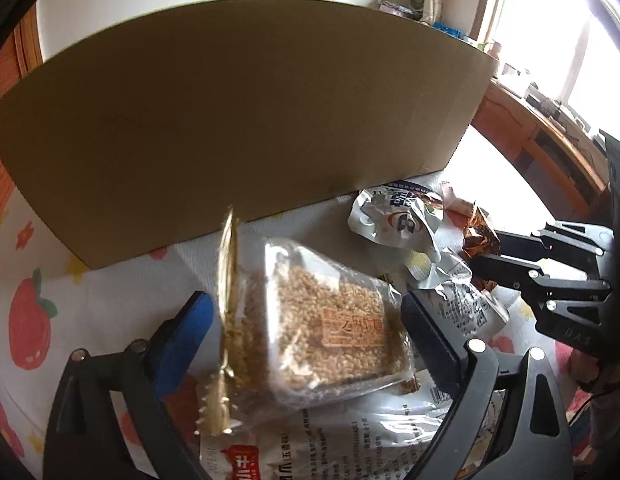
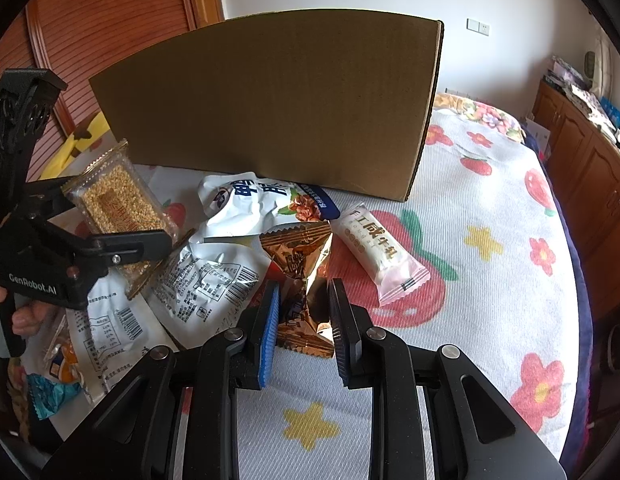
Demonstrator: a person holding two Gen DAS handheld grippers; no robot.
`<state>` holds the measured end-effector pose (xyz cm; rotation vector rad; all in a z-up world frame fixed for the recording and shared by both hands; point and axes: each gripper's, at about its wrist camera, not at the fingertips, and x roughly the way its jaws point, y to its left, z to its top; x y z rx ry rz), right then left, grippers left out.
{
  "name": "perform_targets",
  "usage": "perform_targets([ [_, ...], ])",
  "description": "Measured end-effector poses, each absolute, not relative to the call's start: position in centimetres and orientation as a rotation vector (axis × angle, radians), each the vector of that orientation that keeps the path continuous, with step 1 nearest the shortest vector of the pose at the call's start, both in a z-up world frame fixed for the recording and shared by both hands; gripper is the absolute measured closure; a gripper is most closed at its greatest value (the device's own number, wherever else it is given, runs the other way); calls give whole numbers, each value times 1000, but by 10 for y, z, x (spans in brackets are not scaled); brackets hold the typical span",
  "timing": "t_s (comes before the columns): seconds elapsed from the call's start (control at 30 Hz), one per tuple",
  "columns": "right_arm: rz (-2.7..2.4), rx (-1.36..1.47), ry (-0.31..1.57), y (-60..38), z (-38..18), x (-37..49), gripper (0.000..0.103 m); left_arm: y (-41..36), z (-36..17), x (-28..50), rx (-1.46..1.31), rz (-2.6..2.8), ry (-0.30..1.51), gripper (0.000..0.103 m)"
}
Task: Organize snacks
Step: 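Grasp the sesame bar tray with the left tool while the right tool holds the gold candy, then lift both snacks and carry them over the cardboard box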
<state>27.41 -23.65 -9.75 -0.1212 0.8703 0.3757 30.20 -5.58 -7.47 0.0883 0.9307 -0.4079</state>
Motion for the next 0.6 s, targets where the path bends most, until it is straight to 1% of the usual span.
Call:
perform_targets([
  [0.1,376,-120,871,-237,-98,274,81,-58,-71,297,91,-426,917,15],
  [0.17,375,-122,870,-237,-98,274,81,-58,-68,292,91,-443,913,27],
  [0.2,375,-123,870,-237,-98,274,81,-59,-67,290,101,-440,907,29],
  [0.27,374,-124,870,-237,-98,274,81,-62,-62,283,131,-422,877,46],
  [0.3,373,-126,870,-236,-98,274,81,-62,-58,279,143,-414,861,49],
  [0.37,371,-129,870,-235,-98,275,81,-63,-54,273,153,-407,844,60],
  [0.47,371,-130,869,-234,-99,274,81,-62,-46,265,145,-399,807,68],
  [0.6,367,-134,869,-232,-99,274,82,-58,-36,256,113,-403,776,73],
])
